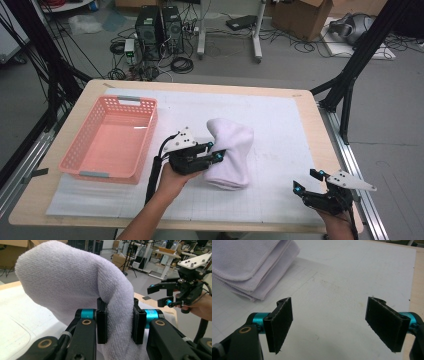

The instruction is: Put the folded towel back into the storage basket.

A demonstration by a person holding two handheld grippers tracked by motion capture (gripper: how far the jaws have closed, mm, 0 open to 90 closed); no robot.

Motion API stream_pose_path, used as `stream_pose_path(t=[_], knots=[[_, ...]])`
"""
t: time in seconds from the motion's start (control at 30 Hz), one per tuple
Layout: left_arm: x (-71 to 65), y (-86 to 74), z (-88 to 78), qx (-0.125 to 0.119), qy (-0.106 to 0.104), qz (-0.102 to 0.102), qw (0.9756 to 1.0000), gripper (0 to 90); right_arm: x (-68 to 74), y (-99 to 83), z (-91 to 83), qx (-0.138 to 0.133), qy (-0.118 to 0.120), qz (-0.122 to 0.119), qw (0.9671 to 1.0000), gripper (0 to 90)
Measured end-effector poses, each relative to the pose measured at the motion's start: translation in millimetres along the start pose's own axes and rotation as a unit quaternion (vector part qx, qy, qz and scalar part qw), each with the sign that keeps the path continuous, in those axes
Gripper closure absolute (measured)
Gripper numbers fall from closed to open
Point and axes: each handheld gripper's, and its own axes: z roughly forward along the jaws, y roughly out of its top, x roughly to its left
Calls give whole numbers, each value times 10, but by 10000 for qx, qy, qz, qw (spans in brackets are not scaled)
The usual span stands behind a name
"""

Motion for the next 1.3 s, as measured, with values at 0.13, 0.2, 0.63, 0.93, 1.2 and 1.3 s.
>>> stream_pose_path(t=[0.13, 0.2, 0.63, 0.93, 1.2, 1.3], knots=[[-9, 34, -72, -42, -7, 47, 10000, 721, 0, 0, 0, 1, -4, 2, 10000, 208], [-7, 50, -109, -76, -4, 53, 10000, 721, 0, 0, 2, -2, -2, -3, 10000, 208], [73, 183, -363, -200, 80, 13, 9998, 721, 7, 3, 9, -2, 7, -10, 10000, 208], [157, 272, -540, -345, 157, -63, 9993, 720, 20, 10, 11, 2, 9, -23, 10000, 208], [225, 333, -682, -437, 223, -82, 9988, 720, 22, 10, 17, 3, 1, -23, 10000, 208], [262, 383, -780, -467, 257, -59, 9986, 720, 23, 10, 20, 8, 4, -28, 10000, 208]])
